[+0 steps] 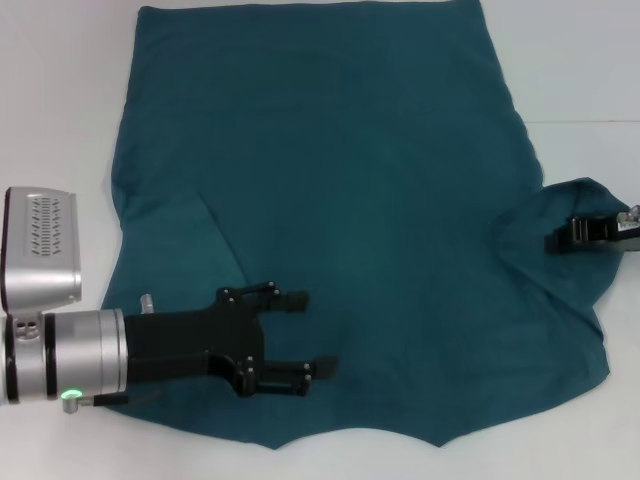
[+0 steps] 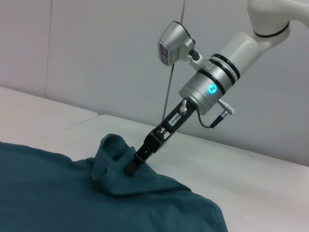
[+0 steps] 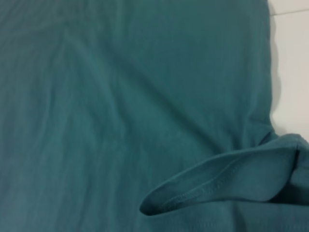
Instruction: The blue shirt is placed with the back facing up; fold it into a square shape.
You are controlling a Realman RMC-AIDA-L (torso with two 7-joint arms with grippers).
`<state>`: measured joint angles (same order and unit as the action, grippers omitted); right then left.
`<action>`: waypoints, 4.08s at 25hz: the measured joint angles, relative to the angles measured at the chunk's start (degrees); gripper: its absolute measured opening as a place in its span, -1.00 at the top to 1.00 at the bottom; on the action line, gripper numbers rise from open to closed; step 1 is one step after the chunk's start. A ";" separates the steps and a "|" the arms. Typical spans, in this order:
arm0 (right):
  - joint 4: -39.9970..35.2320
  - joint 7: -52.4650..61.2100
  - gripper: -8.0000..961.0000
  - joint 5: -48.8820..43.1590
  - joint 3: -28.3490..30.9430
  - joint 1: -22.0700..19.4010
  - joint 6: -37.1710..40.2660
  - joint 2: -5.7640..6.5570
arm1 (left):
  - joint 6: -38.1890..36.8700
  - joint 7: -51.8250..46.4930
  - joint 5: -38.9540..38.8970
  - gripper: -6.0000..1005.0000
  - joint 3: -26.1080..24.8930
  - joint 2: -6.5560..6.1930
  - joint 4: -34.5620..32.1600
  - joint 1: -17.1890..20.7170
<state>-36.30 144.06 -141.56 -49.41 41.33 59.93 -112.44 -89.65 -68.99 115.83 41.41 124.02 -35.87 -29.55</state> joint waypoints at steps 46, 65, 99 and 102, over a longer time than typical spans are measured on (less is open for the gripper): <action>-0.70 -15.56 0.89 9.68 3.96 2.75 10.86 -3.47 | 0.09 0.09 -0.11 -0.79 -0.53 0.00 0.19 0.07; -5.91 -16.92 0.51 12.34 -1.62 1.38 10.32 -5.70 | 0.89 0.17 -1.05 -0.79 -0.60 0.00 0.37 -0.06; 0.59 -38.73 -0.94 35.34 -0.86 -6.88 10.24 -7.09 | 0.73 -19.17 0.99 -0.79 -16.95 -0.09 -9.14 13.46; 0.63 -38.70 -0.93 35.34 -0.94 -6.73 10.25 -7.07 | 0.90 -21.19 3.02 -0.79 -19.92 -0.09 -9.75 14.11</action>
<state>-35.67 105.36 -106.22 -50.35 34.59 70.18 -119.52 -88.74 -90.18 118.86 21.49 123.93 -45.62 -15.44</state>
